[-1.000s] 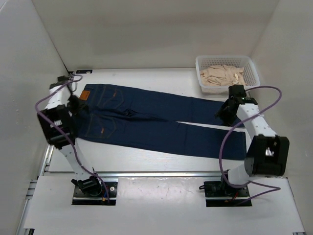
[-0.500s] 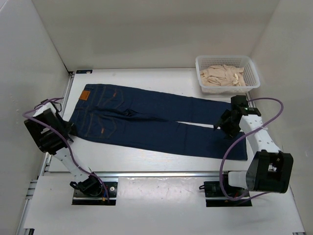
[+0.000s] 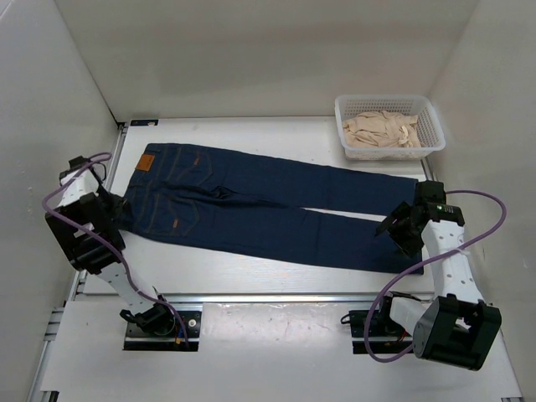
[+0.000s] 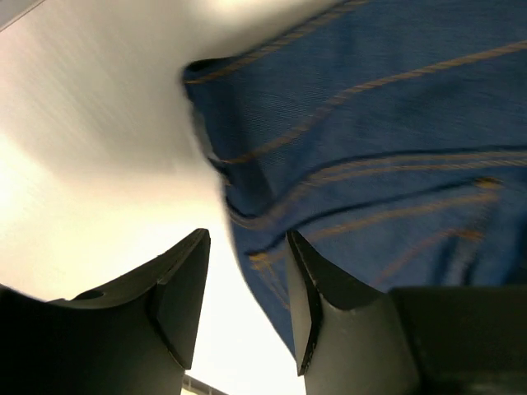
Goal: Fold and stack the trousers
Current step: Fold the trousers
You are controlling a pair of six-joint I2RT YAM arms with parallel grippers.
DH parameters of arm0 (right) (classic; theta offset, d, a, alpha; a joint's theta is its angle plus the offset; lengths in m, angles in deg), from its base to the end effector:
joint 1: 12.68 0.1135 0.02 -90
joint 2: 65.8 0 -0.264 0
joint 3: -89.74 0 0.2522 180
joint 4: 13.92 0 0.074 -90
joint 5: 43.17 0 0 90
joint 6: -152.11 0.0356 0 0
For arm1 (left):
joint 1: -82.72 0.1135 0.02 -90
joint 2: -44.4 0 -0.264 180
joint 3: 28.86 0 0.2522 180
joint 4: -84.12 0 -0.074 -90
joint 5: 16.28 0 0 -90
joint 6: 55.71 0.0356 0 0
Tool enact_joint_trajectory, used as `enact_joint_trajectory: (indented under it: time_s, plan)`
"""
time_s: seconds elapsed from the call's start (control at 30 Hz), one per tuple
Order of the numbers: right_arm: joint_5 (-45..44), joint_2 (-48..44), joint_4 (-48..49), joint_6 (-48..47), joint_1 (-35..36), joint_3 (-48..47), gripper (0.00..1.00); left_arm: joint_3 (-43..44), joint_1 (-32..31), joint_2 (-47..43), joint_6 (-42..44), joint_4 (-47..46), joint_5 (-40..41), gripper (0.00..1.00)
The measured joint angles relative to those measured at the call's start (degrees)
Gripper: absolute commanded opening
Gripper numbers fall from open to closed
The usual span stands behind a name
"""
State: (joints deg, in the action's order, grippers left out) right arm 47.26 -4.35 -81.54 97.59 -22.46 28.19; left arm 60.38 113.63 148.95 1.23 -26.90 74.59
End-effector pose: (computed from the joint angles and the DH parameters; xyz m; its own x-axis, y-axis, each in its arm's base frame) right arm 0.1852 -0.0317 0.2446 -0.6446 0.7001 -0.3073 0.6645 0.7118 0.2276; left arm 0.2918 0.1754 0.1934 -0.4346 -0.8960 -0.0916 -0.8973 0.4395 -0.0416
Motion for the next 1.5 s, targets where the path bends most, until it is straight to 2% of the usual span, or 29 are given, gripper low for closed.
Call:
enact_joint_trajectory:
  time_s: [0.13, 0.17, 0.2, 0.23, 0.43, 0.5, 0.57, 0.63, 0.83, 1.0, 1.13, 1.3, 1.5]
  plan:
    - [0.2, 1.1, -0.1, 0.0, 0.0, 0.0, 0.75, 2.1, -1.7, 0.1, -0.3, -0.2, 0.2, 0.56]
    - [0.2, 1.2, -0.1, 0.1, 0.0, 0.0, 0.79, 2.1, -1.9, 0.6, -0.4, -0.2, 0.2, 0.56]
    - [0.3, 1.3, -0.1, 0.1, 0.0, 0.0, 0.87, 2.1, -2.0, 1.2, -0.4, -0.2, 0.2, 0.56]
    - [0.5, 1.3, -0.1, 0.2, 0.0, 0.0, 0.9, 2.0, -2.1, 1.9, -0.4, -0.4, 0.3, 0.56]
    - [1.4, 1.3, -0.2, 0.2, 0.0, -0.2, 0.92, -0.7, -2.0, 4.7, -1.1, -1.3, 1.8, 0.56]
    - [1.5, 1.3, -0.2, 0.3, 0.0, -0.2, 0.92, -1.3, -2.0, 4.8, -1.3, -1.3, 2.0, 0.53]
    - [1.6, 1.4, -0.3, 0.5, 0.0, -0.2, 0.92, -1.1, -2.0, 5.6, -1.8, -1.6, 1.9, 0.37]
    - [1.6, 1.7, -0.3, 0.8, 0.0, -0.2, 0.92, 0.2, -2.0, 7.3, -2.3, -1.5, 0.6, 0.11]
    - [3.2, 1.8, -0.5, 2.6, -0.8, 0.2, 0.92, 1.1, -2.6, 7.8, -3.0, -1.2, 0.3, 0.11]
    - [6.2, 0.2, -0.4, 6.8, -2.7, 7.3, 0.84, 1.5, -2.6, 7.3, -2.8, -1.1, 0.3, 0.11]
    - [7.6, -3.9, -0.7, 9.9, -3.8, 12.5, 0.82, 1.5, -3.2, 2.6, -3.0, -0.9, 0.8, 0.11]
    - [7.6, -4.7, 1.8, 12.8, -3.8, 16.2, 0.72, 1.5, -5.7, -4.4, -3.4, -1.3, 1.7, 0.11]
    - [7.0, -6.9, 7.1, 16.9, -4.1, 20.7, 0.68, 1.4, -6.7, -4.7, -4.2, -1.5, 2.2, 0.11]
